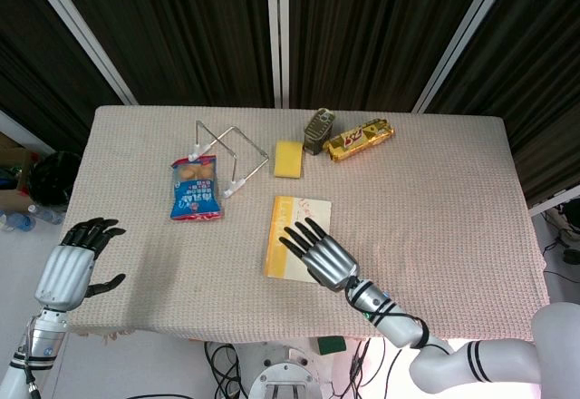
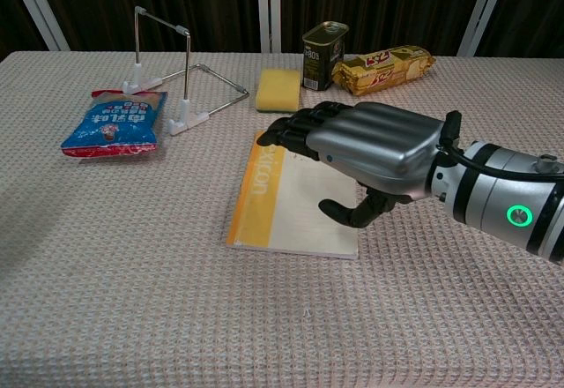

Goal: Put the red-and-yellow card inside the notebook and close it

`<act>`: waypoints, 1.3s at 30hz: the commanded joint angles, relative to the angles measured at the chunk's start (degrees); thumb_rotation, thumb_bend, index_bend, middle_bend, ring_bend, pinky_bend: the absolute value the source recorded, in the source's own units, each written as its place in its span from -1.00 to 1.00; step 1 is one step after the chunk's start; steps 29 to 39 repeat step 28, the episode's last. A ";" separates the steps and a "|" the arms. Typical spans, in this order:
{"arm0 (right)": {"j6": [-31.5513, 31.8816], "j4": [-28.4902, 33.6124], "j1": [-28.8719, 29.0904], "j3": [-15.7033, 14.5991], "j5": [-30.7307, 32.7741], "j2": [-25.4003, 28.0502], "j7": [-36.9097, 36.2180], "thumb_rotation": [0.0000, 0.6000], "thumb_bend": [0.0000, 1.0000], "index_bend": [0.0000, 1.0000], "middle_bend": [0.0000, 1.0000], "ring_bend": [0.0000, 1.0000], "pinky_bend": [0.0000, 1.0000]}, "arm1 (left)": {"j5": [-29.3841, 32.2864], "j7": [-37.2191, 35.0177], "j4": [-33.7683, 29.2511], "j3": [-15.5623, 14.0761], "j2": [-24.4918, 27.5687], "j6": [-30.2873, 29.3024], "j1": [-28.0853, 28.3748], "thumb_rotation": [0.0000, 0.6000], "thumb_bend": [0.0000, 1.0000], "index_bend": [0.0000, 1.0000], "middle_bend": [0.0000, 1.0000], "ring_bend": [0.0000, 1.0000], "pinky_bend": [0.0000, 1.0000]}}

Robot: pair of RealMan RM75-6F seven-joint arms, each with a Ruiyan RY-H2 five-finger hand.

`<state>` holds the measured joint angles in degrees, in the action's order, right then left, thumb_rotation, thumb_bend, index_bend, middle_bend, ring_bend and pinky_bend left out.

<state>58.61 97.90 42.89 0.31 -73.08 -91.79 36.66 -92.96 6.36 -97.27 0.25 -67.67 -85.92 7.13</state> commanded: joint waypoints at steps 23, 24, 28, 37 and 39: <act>25.51 -3.23 -23.92 -3.95 -8.92 25.78 -32.31 1.00 -0.49 -1.00 -1.00 -1.00 -1.00 | 4.93 2.04 2.83 2.71 -0.46 -1.80 -0.88 1.00 -0.92 -0.44 -0.58 -0.65 -0.62; 26.64 -4.06 -25.49 -4.37 -8.91 25.88 -33.74 1.00 -0.49 -1.00 -1.00 -1.00 -1.00 | 5.34 1.99 2.82 2.55 -0.39 -1.98 -1.28 1.00 -0.92 -0.44 -0.58 -0.65 -0.62; 28.96 -6.58 -29.34 -5.37 -9.71 25.86 -38.61 1.00 -0.48 -1.00 -1.00 -1.00 -1.00 | 5.88 1.85 2.68 1.72 -0.32 -3.00 -2.78 1.00 -0.92 -0.44 -0.58 -0.65 -0.62; 28.96 -6.58 -29.34 -5.37 -9.71 25.86 -38.61 1.00 -0.48 -1.00 -1.00 -1.00 -1.00 | 5.88 1.85 2.68 1.72 -0.32 -3.00 -2.78 1.00 -0.92 -0.44 -0.58 -0.65 -0.62; 28.96 -6.58 -29.34 -5.37 -9.71 25.86 -38.61 1.00 -0.48 -1.00 -1.00 -1.00 -1.00 | 5.88 1.85 2.68 1.72 -0.32 -3.00 -2.78 1.00 -0.92 -0.44 -0.58 -0.65 -0.62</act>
